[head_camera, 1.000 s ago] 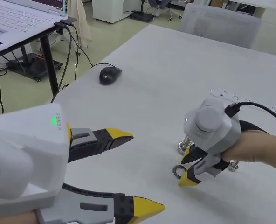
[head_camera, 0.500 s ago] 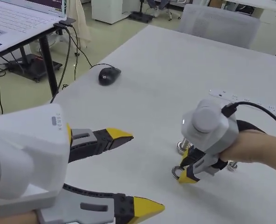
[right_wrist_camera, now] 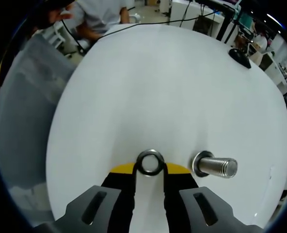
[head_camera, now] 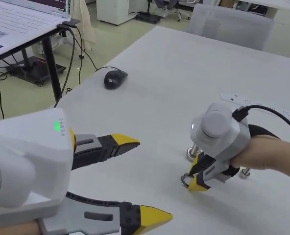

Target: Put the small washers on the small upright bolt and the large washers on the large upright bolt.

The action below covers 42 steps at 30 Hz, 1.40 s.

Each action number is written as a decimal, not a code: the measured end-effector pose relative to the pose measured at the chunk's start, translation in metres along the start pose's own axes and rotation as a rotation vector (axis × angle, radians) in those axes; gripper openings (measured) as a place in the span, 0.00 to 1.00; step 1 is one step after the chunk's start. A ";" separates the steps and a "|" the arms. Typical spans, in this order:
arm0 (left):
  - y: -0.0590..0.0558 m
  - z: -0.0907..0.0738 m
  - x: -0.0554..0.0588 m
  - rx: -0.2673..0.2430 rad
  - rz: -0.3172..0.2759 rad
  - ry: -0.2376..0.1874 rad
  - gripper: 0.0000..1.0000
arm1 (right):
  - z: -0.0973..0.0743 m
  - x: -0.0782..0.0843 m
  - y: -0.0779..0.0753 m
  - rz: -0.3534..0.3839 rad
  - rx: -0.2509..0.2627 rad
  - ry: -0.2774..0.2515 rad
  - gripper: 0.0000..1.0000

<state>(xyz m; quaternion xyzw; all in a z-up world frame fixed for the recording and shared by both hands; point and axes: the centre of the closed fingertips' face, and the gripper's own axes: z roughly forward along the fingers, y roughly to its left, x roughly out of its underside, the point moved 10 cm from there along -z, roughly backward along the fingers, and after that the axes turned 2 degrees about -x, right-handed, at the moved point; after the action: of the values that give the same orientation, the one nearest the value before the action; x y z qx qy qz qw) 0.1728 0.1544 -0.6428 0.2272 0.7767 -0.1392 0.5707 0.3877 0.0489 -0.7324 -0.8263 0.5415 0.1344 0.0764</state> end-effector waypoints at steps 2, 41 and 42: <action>0.000 0.000 0.000 -0.001 0.001 0.003 0.66 | 0.000 0.000 0.000 -0.003 0.002 0.003 0.21; -0.001 0.003 -0.004 0.014 0.016 -0.005 0.66 | -0.060 -0.001 -0.009 -0.006 0.092 -0.037 0.21; -0.001 0.003 -0.004 0.014 0.016 -0.005 0.66 | -0.061 -0.001 -0.010 -0.005 0.095 -0.038 0.21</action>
<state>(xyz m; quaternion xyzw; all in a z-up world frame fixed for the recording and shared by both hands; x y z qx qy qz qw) 0.1753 0.1513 -0.6396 0.2374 0.7725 -0.1406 0.5719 0.4046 0.0370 -0.6739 -0.8205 0.5436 0.1240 0.1259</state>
